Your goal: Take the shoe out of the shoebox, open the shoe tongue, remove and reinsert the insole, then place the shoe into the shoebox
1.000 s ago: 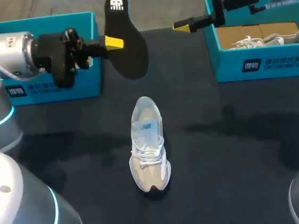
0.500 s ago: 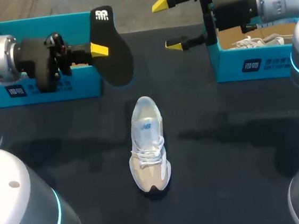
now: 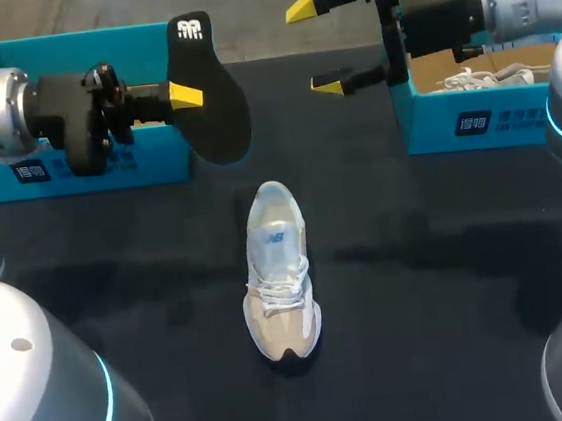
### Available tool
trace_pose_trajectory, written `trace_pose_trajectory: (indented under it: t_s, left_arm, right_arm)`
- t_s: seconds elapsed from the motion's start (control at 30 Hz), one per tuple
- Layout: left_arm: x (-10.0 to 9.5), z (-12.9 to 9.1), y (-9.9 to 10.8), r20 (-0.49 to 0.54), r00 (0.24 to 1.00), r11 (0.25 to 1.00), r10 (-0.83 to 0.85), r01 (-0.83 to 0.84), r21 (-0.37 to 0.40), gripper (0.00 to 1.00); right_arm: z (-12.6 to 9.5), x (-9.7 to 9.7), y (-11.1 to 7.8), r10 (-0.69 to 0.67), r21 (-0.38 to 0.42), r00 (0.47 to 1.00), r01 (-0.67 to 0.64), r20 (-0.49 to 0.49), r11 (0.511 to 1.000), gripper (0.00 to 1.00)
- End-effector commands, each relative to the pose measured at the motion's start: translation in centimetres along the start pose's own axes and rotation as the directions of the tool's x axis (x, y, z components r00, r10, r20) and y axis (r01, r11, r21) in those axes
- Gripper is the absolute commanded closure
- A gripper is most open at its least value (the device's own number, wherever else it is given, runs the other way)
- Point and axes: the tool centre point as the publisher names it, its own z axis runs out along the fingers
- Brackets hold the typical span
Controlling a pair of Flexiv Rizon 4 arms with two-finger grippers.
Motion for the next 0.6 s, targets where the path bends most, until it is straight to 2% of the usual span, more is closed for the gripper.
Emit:
trace_pose_trajectory:
  t_s: [0.03, 0.1, 0.13, 0.2, 0.23, 0.3, 0.33, 0.4, 0.47, 0.5, 0.53, 0.6]
  left_arm:
    - [0.3, -0.1, 0.1, 0.005, 0.999, 0.999, -0.049, 0.049, 0.005, 1.0]
    - [0.5, -0.2, 0.0, -0.001, 0.997, 0.997, -0.08, 0.08, 0.013, 1.0]
    - [0.8, -0.4, 0.0, 0.024, 0.981, 0.982, -0.191, 0.191, 0.014, 1.0]
    - [0.9, -0.7, -0.4, 0.025, 0.954, 0.954, -0.299, 0.299, 0.01, 1.0]
    - [1.0, -0.8, -0.8, 0.047, 0.909, 0.91, -0.414, 0.414, 0.014, 1.0]
    - [1.0, -1.0, -1.1, 0.067, 0.852, 0.854, -0.519, 0.519, 0.014, 1.0]
    - [0.9, -1.2, -1.2, 0.093, 0.785, 0.789, -0.613, 0.614, 0.019, 1.0]
    - [0.7, -1.3, -1.3, 0.099, 0.723, 0.727, -0.684, 0.686, 0.016, 1.0]
    - [0.2, -1.4, -1.3, 0.12, 0.624, 0.632, -0.772, 0.774, 0.039, 1.0]
    - [0.1, -1.4, -1.2, 0.115, 0.604, 0.611, -0.789, 0.791, 0.038, 1.0]
    - [-0.3, -1.5, -1.2, 0.138, 0.54, 0.552, -0.83, 0.831, 0.071, 1.0]
    - [-0.5, -1.5, -0.9, 0.148, 0.481, 0.493, -0.864, 0.868, 0.059, 1.0]
  right_arm:
    - [0.3, 0.1, 0.1, 0.001, 0.0, 1.0, -0.001, 0.002, 1.0, 0.0]
    - [0.3, 0.1, 0.1, 0.001, 0.0, 1.0, -0.001, 0.002, 1.0, 0.0]
    - [0.3, 0.1, 0.1, 0.001, 0.0, 1.0, -0.001, 0.002, 1.0, 0.0]
    - [0.3, 0.1, 0.1, 0.001, 0.0, 1.0, -0.001, 0.002, 1.0, 0.0]
    - [0.3, 0.1, 0.1, 0.001, 0.0, 1.0, -0.001, 0.002, 1.0, 0.0]
    - [0.3, 0.1, 0.1, 0.001, 0.0, 1.0, -0.001, 0.002, 1.0, 0.0]
    - [0.3, 0.1, 0.1, 0.001, 0.0, 1.0, -0.001, 0.002, 1.0, 0.0]
    - [0.3, 0.1, 0.1, 0.001, 0.0, 1.0, -0.001, 0.002, 1.0, 0.0]
    - [0.3, 0.1, 0.1, 0.001, 0.0, 1.0, -0.001, 0.002, 1.0, 0.0]
    - [0.3, 0.1, 0.1, 0.001, 0.0, 1.0, -0.001, 0.002, 1.0, 0.0]
    - [0.3, 0.1, 0.1, 0.001, 0.0, 1.0, -0.001, 0.002, 1.0, 0.0]
    - [0.3, 0.1, 0.1, 0.001, 0.0, 1.0, -0.001, 0.002, 1.0, 0.0]
